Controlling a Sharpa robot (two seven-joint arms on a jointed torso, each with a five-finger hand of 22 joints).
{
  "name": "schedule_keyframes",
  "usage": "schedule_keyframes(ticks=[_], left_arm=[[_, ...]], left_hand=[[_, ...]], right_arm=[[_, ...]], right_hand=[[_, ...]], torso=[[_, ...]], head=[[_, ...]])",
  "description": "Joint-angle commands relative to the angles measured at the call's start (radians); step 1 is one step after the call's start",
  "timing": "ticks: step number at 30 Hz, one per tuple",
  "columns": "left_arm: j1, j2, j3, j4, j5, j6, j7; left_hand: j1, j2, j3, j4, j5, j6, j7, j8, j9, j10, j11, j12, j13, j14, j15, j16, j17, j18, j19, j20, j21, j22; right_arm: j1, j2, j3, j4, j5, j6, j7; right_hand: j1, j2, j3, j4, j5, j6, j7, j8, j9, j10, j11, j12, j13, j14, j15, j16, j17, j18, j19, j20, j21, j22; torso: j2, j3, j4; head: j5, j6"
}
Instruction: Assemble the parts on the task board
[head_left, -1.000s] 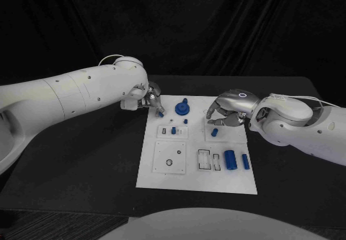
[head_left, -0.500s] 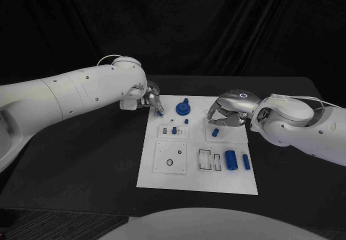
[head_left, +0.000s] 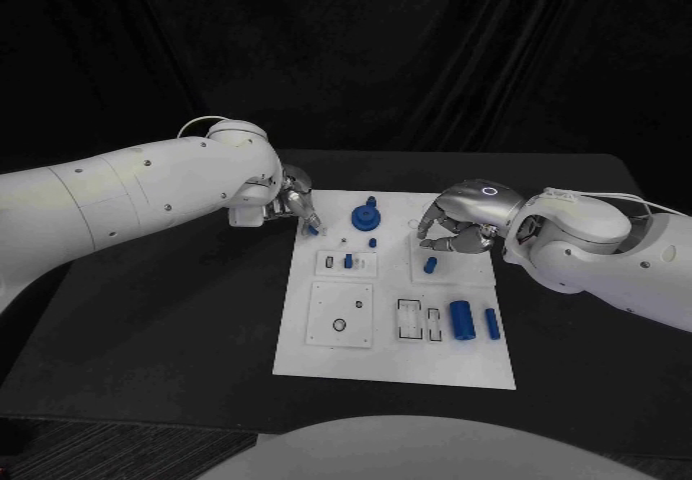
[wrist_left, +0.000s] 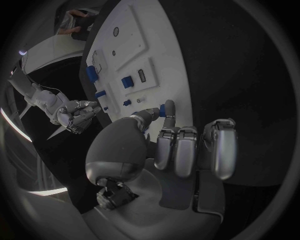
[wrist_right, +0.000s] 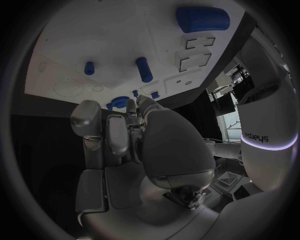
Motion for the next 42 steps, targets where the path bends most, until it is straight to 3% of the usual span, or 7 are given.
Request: schedule_keyframes(ticks=[1,10,16,26,31,42], left_arm=[[0.0,-0.025,0.001,0.043,-0.002,-0.042,-0.019],[0.01,-0.107,0.001,0.182,-0.002,-0.06,-0.104],[0.013,-0.133,0.001,0.235,-0.002,-0.065,-0.115],[0.013,-0.148,0.0,0.27,-0.002,-0.078,-0.104],[0.012,-0.145,0.0,0.273,-0.002,-0.084,-0.096],[0.009,-0.13,0.0,0.279,-0.002,-0.083,-0.083]], left_hand=[[-0.005,-0.007,0.023,-0.015,-0.005,0.02,-0.002,0.001,0.001,0.106,-0.008,0.004,0.262,0.106,-0.011,0.003,0.263,-0.003,-0.007,-0.004,-0.005,0.207],[-0.021,-0.013,0.041,-0.024,-0.002,0.051,-0.009,0.003,0.0,0.106,-0.014,0.004,0.262,0.106,-0.016,0.003,0.263,-0.003,-0.006,-0.009,-0.005,0.207],[-0.025,-0.011,0.045,-0.024,-0.003,0.053,-0.01,0.001,-0.002,0.106,-0.015,0.004,0.262,0.106,-0.017,0.003,0.263,-0.003,-0.006,-0.01,-0.005,0.207],[-0.042,-0.009,0.059,-0.025,-0.006,0.047,-0.006,-0.02,-0.018,0.106,-0.015,0.004,0.262,0.106,-0.019,0.003,0.263,-0.003,-0.007,-0.013,-0.009,0.206],[-0.043,-0.008,0.06,-0.025,-0.006,0.047,-0.006,-0.021,-0.019,0.106,-0.015,0.004,0.262,0.106,-0.019,0.003,0.263,-0.002,-0.008,-0.013,-0.01,0.206],[-0.047,-0.006,0.062,-0.024,-0.007,0.047,-0.005,-0.025,-0.022,0.106,-0.014,0.004,0.262,0.106,-0.018,0.003,0.263,-0.002,-0.009,-0.013,-0.011,0.205]], right_arm=[[-0.002,-0.004,0.001,0.004,-0.002,0.007,-0.029],[-0.002,-0.01,0.001,0.007,-0.002,0.01,-0.037],[-0.002,-0.016,0.0,0.013,-0.001,0.004,-0.039],[-0.004,-0.017,0.0,0.012,0.006,0.002,-0.04],[-0.008,-0.015,0.0,0.009,0.007,0.0,-0.038],[-0.012,-0.013,0.0,0.002,0.007,-0.007,-0.034]], right_hand=[[0.011,0.002,0.006,-0.003,0.004,0.003,0.003,-0.007,-0.001,-0.007,0.002,-0.004,0.074,0.016,0.0,-0.009,-0.004,0.01,-0.008,0.001,-0.005,0.107],[0.011,0.002,0.006,-0.003,0.004,0.003,0.004,-0.008,-0.002,-0.011,0.003,-0.008,0.068,0.013,0.0,-0.016,-0.011,0.012,-0.011,0.001,-0.015,0.105],[0.012,0.002,0.006,-0.003,0.004,0.004,0.004,-0.008,-0.003,-0.015,0.003,-0.011,0.064,0.011,0.001,-0.021,-0.016,0.012,-0.012,0.001,-0.02,0.104],[0.012,0.001,0.006,-0.004,0.004,0.004,0.004,-0.008,-0.003,-0.016,0.003,-0.012,0.062,0.01,0.001,-0.024,-0.018,0.012,-0.013,0.001,-0.023,0.103],[0.012,0.001,0.007,-0.004,0.004,0.005,0.004,-0.009,-0.003,-0.017,0.003,-0.013,0.061,0.009,0.001,-0.027,-0.021,0.013,-0.014,0.001,-0.026,0.102],[0.013,0.0,0.007,-0.005,0.005,0.005,0.004,-0.009,-0.004,-0.018,0.003,-0.014,0.059,0.008,0.002,-0.029,-0.023,0.014,-0.016,0.002,-0.032,0.101]], torso=[[-0.001,0.0011,-0.0024],[-0.001,0.0022,-0.0002],[-0.001,0.0019,-0.0002],[-0.003,0.0005,-0.0018],[-0.002,-0.0008,-0.0019],[0.0,0.0002,-0.0021]], head=[[-0.003,0.0],[-0.007,0.0],[-0.005,0.0],[-0.001,0.0],[0.0,0.0],[-0.002,0.0]])
